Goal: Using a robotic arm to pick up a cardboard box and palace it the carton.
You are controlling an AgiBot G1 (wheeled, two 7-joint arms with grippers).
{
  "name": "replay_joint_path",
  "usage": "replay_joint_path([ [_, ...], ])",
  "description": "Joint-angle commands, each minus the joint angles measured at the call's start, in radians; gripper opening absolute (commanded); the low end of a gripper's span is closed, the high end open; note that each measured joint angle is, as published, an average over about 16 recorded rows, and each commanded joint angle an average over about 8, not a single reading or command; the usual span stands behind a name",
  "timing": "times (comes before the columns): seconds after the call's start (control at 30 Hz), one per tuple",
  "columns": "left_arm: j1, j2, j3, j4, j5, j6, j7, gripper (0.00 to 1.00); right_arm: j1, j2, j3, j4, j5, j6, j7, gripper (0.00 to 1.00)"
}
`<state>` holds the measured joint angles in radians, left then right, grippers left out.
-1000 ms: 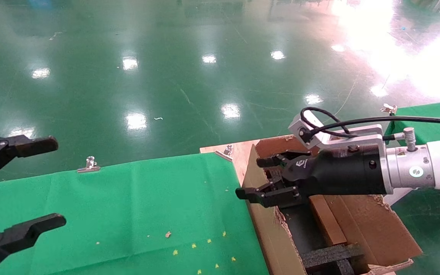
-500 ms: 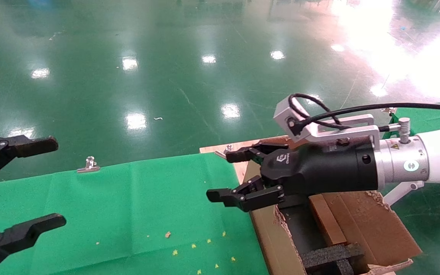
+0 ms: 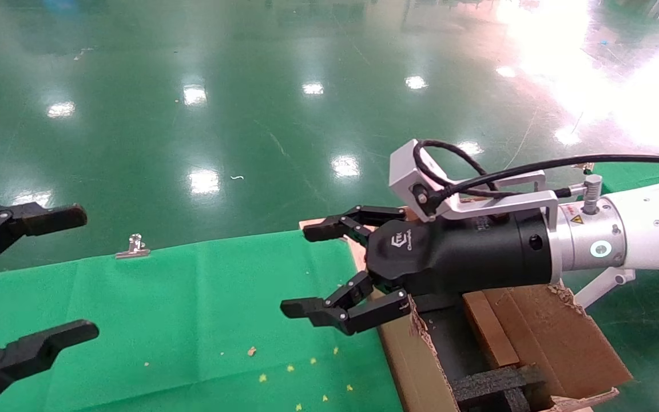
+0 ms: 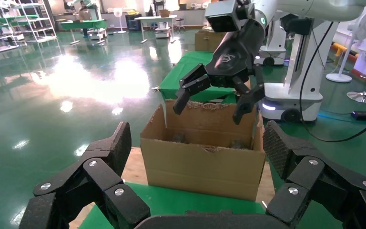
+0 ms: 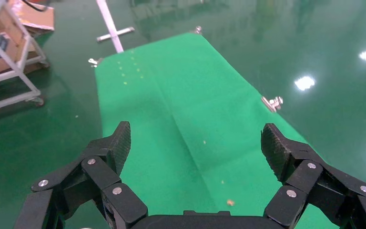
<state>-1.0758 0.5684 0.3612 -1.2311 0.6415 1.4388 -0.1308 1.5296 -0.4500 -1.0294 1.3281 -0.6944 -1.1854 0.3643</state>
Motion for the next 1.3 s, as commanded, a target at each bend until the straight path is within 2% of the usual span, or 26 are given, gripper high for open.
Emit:
replay_joint_path([
  [0.03, 0.0, 0.0, 0.0, 0.0, 0.0, 0.0, 0.0, 1.0, -0.029, -0.01, 0.048, -0.003, -0.002, -0.02, -0.011, 1.0],
  [0.9, 0.0, 0.0, 0.0, 0.0, 0.0, 0.0, 0.0, 1.0, -0.41, -0.145, 0.676, -0.04, -0.033, -0.28, -0.159, 1.0],
  [1.1, 0.0, 0.0, 0.0, 0.0, 0.0, 0.0, 0.0, 1.0, -0.471, -0.167, 0.778, -0.045, -0.037, -0.321, -0.181, 1.0],
  [1.3, 0.0, 0.0, 0.0, 0.0, 0.0, 0.0, 0.0, 1.0, -0.484, -0.172, 0.799, -0.047, -0.038, -0.33, -0.185, 1.0],
])
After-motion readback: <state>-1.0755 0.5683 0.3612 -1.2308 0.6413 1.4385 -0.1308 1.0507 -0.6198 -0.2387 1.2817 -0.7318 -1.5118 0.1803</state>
